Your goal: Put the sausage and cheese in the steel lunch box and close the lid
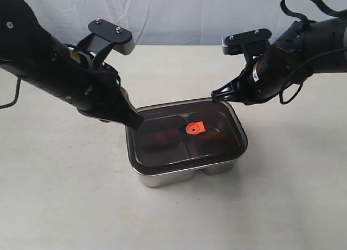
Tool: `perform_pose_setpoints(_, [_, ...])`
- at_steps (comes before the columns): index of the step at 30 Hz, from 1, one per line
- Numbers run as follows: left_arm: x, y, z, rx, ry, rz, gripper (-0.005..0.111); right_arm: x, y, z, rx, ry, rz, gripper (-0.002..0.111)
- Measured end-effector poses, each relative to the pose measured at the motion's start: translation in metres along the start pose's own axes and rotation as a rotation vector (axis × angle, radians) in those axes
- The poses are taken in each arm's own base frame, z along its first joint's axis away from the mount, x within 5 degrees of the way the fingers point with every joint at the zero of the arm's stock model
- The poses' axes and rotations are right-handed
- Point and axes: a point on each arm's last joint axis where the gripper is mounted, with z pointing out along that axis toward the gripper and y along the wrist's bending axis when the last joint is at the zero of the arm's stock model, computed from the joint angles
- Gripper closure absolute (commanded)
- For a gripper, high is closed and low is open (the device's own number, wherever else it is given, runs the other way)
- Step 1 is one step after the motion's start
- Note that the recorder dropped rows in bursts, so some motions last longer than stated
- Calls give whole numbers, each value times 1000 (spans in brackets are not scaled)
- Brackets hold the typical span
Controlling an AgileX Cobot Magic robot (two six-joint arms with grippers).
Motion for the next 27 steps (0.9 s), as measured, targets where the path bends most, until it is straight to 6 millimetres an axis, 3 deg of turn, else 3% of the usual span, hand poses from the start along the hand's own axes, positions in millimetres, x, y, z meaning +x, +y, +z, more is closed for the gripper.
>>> perform_pose_setpoints(7, [5, 3, 23, 25, 63, -34, 107, -2, 4, -4, -48, -19, 46, 108])
perform_pose_setpoints(19, [9, 5, 43, 56, 113, -64, 107, -2, 13, -5, -136, -16, 47, 108])
perform_pose_setpoints(27, [12, 6, 52, 66, 137, -77, 107, 2, 19, 10, -174, 16, 34, 108])
